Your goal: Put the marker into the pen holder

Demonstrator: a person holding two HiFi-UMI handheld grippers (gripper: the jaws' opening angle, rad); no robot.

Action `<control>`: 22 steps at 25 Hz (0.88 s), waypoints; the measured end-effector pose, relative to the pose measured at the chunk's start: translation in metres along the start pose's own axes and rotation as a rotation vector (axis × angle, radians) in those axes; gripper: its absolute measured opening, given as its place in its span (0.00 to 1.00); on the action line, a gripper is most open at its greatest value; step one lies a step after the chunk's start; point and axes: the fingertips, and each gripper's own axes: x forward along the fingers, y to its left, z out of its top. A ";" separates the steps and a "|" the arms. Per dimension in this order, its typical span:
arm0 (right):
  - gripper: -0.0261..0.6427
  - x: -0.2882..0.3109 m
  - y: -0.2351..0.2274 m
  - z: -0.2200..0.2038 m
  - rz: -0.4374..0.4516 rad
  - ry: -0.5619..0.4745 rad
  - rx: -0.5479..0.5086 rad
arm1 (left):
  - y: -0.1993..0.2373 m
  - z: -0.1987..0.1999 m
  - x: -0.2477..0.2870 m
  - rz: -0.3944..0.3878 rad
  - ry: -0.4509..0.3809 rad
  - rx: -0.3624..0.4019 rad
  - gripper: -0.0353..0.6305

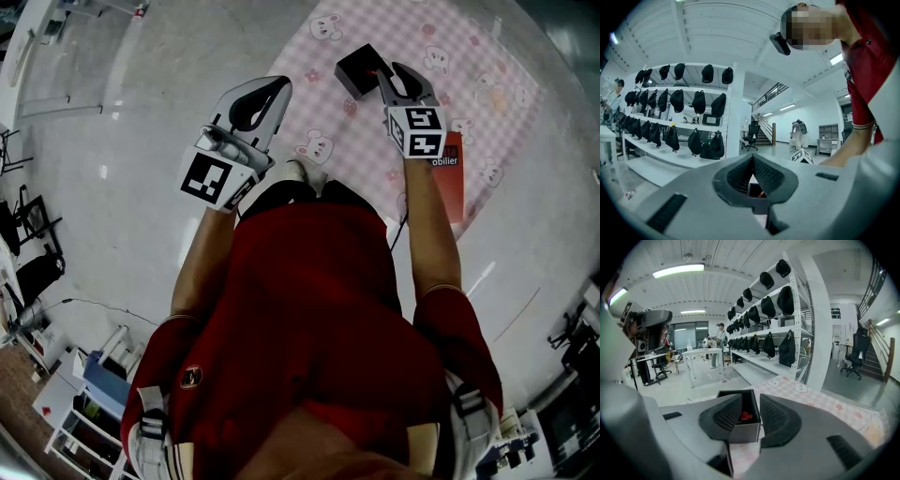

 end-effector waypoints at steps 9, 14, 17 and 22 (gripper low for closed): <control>0.22 -0.033 0.004 0.039 0.003 -0.113 0.017 | -0.005 0.007 0.002 -0.025 -0.023 0.010 0.06; 0.21 -0.063 0.011 0.066 0.006 -0.191 0.058 | -0.013 0.017 0.004 -0.048 -0.051 0.013 0.06; 0.20 -0.076 0.016 0.079 0.012 -0.234 0.082 | -0.015 0.019 0.008 -0.064 -0.064 0.016 0.06; 0.17 -0.095 0.030 0.097 0.033 -0.290 0.085 | -0.019 0.023 0.010 -0.084 -0.085 0.024 0.06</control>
